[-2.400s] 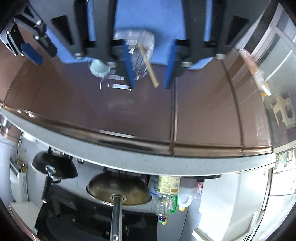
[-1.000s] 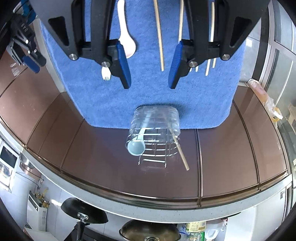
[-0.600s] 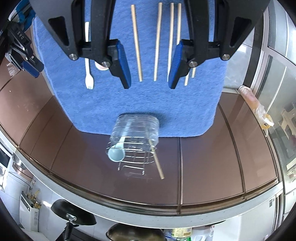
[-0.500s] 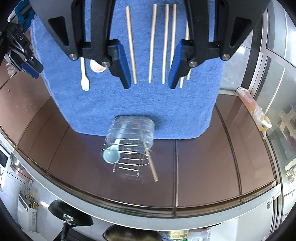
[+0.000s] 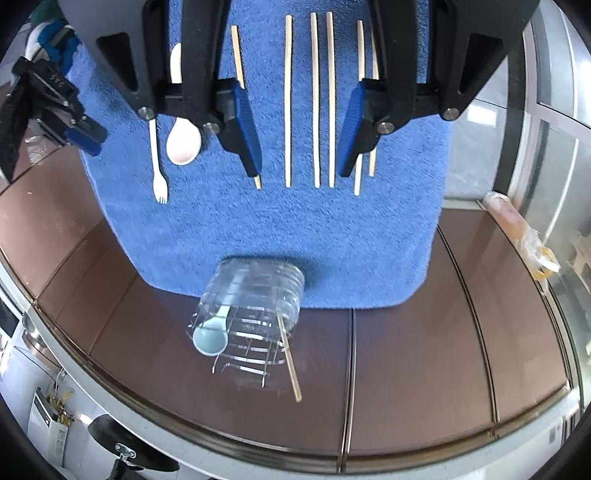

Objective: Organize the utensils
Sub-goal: 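Grasp the pink spoon with the right gripper while the left grasps another chopstick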

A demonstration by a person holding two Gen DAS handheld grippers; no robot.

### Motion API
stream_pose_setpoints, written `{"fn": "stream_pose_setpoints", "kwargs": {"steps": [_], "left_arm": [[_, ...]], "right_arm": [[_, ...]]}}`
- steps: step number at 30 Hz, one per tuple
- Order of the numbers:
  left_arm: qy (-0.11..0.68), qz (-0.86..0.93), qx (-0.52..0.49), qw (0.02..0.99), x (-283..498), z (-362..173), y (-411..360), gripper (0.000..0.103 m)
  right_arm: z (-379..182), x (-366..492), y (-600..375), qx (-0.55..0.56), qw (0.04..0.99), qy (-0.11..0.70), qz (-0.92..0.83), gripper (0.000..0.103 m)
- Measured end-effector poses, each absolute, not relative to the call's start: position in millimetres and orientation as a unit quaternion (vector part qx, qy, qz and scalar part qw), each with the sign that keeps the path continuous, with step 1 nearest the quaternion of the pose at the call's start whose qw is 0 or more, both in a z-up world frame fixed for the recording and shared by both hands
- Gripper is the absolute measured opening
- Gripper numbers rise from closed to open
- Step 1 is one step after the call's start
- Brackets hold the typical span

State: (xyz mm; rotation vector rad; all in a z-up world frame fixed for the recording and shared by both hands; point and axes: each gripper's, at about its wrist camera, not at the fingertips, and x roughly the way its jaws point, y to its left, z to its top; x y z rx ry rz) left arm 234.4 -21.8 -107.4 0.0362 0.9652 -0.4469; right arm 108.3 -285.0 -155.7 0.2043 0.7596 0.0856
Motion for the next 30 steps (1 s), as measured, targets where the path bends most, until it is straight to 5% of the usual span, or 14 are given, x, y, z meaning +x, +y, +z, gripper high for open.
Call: {"fn": "stream_pose_setpoints", "kwargs": {"steps": [21,30], "left_arm": [[0.555,-0.154,0.036,0.817,315,-180,-11,0.039],[0.581,-0.146,0.049,0.799,340,-200,-18,0.026]], "right_arm": [[-186,133,-275,0.103,0.901,0.415,0.073,0.032],[-192,143,-275,0.107,0.892,0.428,0.096,0.032]]}}
